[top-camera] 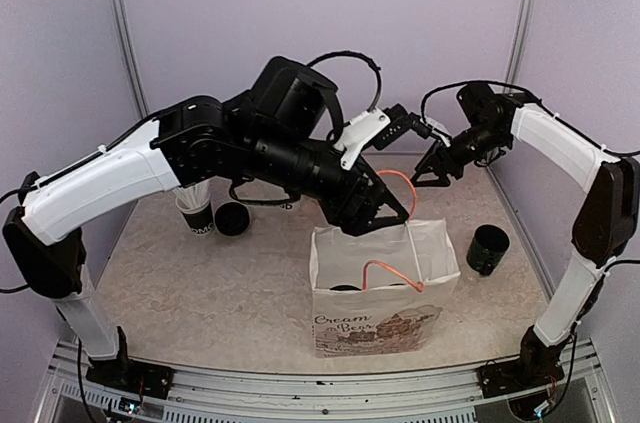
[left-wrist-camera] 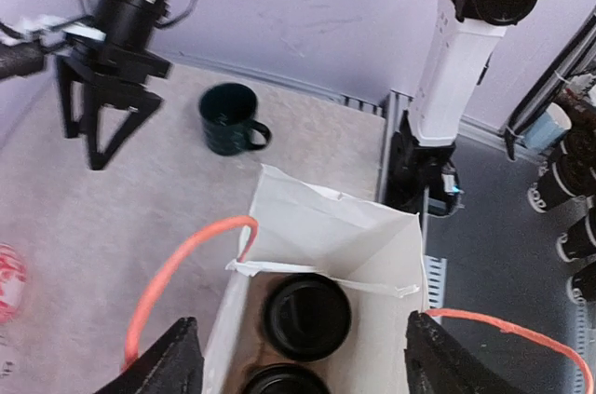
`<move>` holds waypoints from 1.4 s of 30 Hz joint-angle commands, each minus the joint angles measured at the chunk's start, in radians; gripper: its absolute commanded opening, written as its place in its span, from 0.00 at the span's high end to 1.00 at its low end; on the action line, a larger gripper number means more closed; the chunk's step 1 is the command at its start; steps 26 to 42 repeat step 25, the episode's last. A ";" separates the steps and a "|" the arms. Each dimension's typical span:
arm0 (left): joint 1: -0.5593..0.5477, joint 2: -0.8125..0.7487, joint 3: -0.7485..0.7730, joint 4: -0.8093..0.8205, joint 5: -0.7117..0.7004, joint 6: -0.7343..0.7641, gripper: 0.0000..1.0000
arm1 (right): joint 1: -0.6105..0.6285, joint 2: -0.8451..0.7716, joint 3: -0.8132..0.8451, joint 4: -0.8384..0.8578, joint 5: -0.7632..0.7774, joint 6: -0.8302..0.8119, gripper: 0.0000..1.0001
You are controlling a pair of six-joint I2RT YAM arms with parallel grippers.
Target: Pack the takeout coffee
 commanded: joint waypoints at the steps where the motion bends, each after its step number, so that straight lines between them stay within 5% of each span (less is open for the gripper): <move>1: 0.050 -0.181 -0.016 -0.036 -0.226 0.060 0.22 | -0.030 -0.113 0.044 0.053 0.050 0.058 0.34; 4: 0.166 -0.272 -0.081 -0.029 -0.282 0.030 0.16 | -0.063 -0.164 0.049 0.085 0.064 0.077 0.32; 6: 0.256 -0.323 -0.152 -0.002 -0.328 0.007 0.02 | -0.091 -0.213 0.038 0.136 0.088 0.103 0.26; 11: 0.472 -0.493 -0.351 0.170 -0.503 -0.096 0.01 | -0.157 -0.353 -0.040 0.315 0.196 0.221 0.01; 19: 0.726 -0.682 -0.610 0.306 -0.508 -0.097 0.01 | -0.162 -0.509 -0.224 0.522 0.447 0.379 0.01; 25: 0.749 -0.703 -0.735 0.363 -0.475 -0.050 0.01 | -0.162 -0.536 -0.308 0.562 0.429 0.390 0.01; 42: 0.749 -0.703 -0.735 0.363 -0.475 -0.050 0.01 | -0.162 -0.536 -0.308 0.562 0.429 0.390 0.01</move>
